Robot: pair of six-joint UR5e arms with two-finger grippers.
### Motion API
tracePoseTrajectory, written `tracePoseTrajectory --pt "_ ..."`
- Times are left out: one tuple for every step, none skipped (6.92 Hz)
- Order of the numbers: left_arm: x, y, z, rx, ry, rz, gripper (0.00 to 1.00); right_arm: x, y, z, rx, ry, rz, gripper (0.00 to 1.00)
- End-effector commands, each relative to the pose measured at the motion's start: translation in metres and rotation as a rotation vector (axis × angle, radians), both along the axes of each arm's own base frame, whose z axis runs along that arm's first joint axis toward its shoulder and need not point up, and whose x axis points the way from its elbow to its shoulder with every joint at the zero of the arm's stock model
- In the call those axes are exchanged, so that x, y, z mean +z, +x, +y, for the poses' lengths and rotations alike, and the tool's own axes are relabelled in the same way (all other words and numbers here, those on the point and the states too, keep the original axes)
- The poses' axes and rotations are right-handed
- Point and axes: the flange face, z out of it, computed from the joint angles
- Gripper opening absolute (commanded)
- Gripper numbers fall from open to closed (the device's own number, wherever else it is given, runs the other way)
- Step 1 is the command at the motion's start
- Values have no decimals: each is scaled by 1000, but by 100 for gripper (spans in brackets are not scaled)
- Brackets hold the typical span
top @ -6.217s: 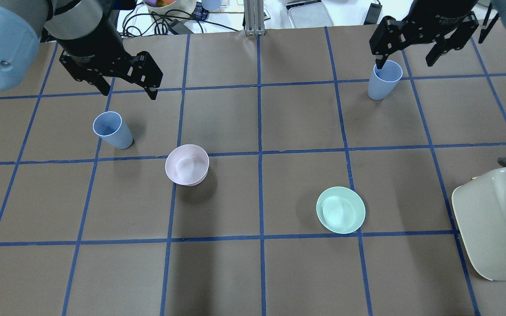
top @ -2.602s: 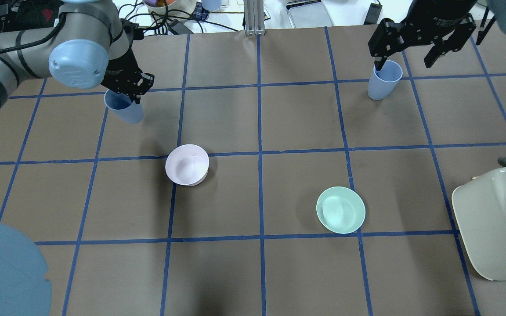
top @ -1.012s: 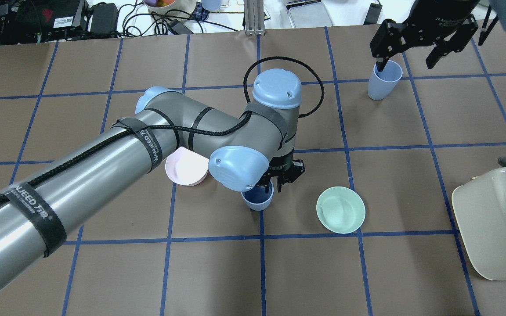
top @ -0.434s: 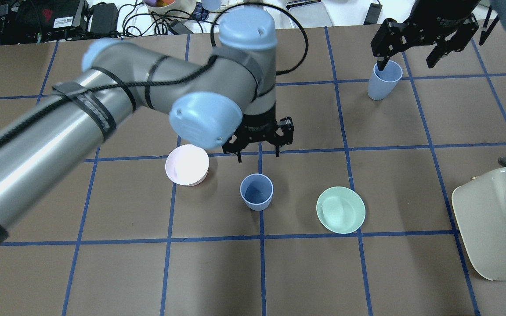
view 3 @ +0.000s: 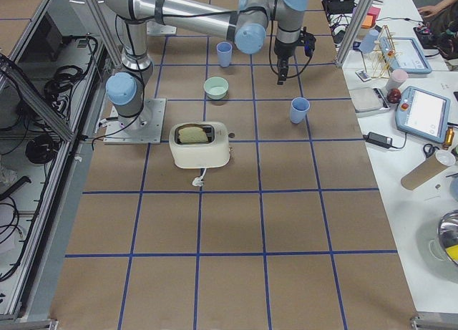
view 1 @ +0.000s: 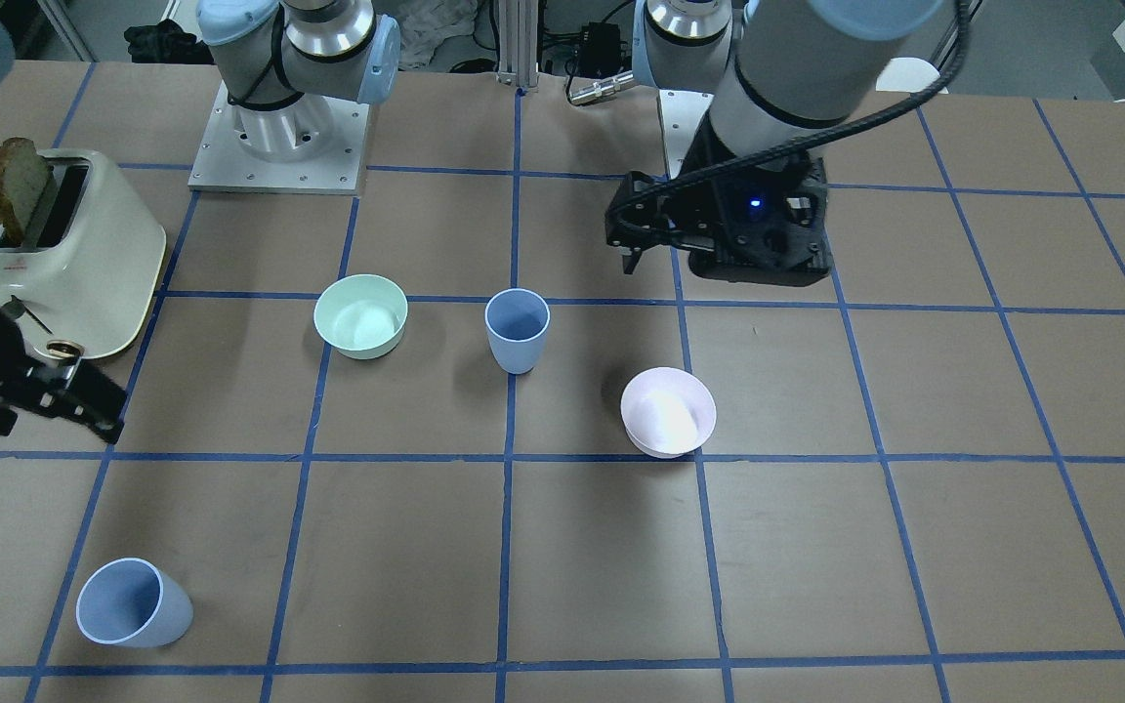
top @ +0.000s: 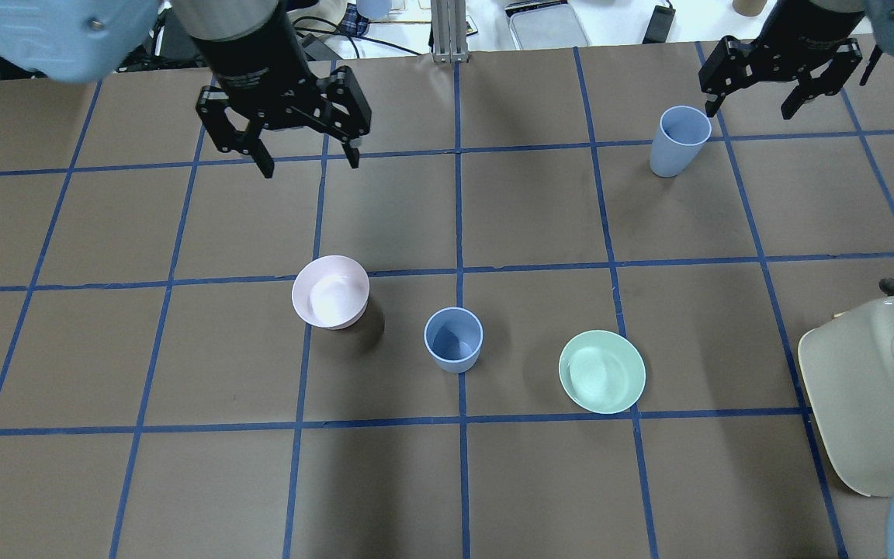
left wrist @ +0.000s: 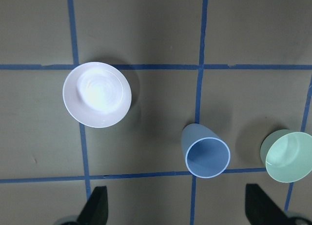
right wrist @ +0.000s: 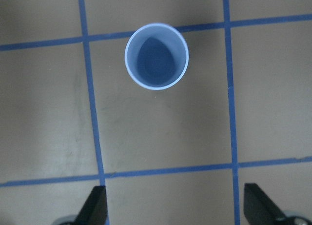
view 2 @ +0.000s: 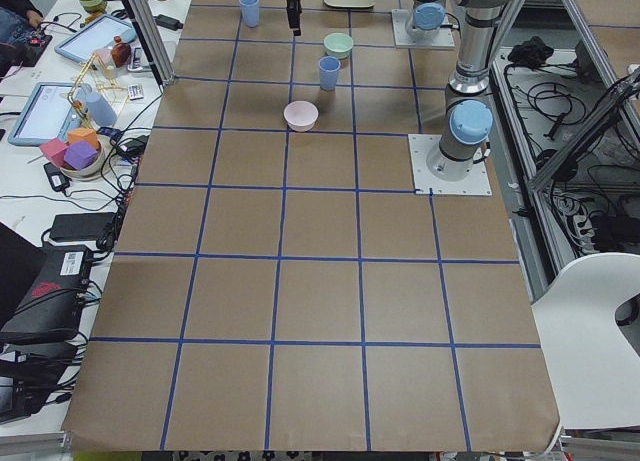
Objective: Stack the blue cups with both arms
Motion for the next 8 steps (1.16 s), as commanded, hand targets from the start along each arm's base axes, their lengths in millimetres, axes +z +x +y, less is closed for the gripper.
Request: tracePoseTrajectory --pt "-2 30 8 -25 -114 -25 94 -45 -33 -77 -9 -18 12 100" --pt "-14 38 16 -44 -152 -93 100 -62 -37 -91 -4 -17 9 100" --pt "-15 42 25 -41 -153 -102 100 -91 -41 -98 -1 18 -1 99" --pt "-12 44 27 -36 -158 -101 100 -105 -41 -99 -3 33 -16 91" --pt "-11 45 28 -35 -156 -99 100 -119 -41 -101 -5 33 -16 91" --pt "-11 45 28 -33 -156 -96 100 -132 -40 -98 -3 55 -24 91" --pt "-12 45 28 -33 -156 -95 100 -141 -39 -99 0 37 -19 85" --pt "-11 45 28 -33 -158 -96 100 -146 -41 -100 -2 31 -17 71"
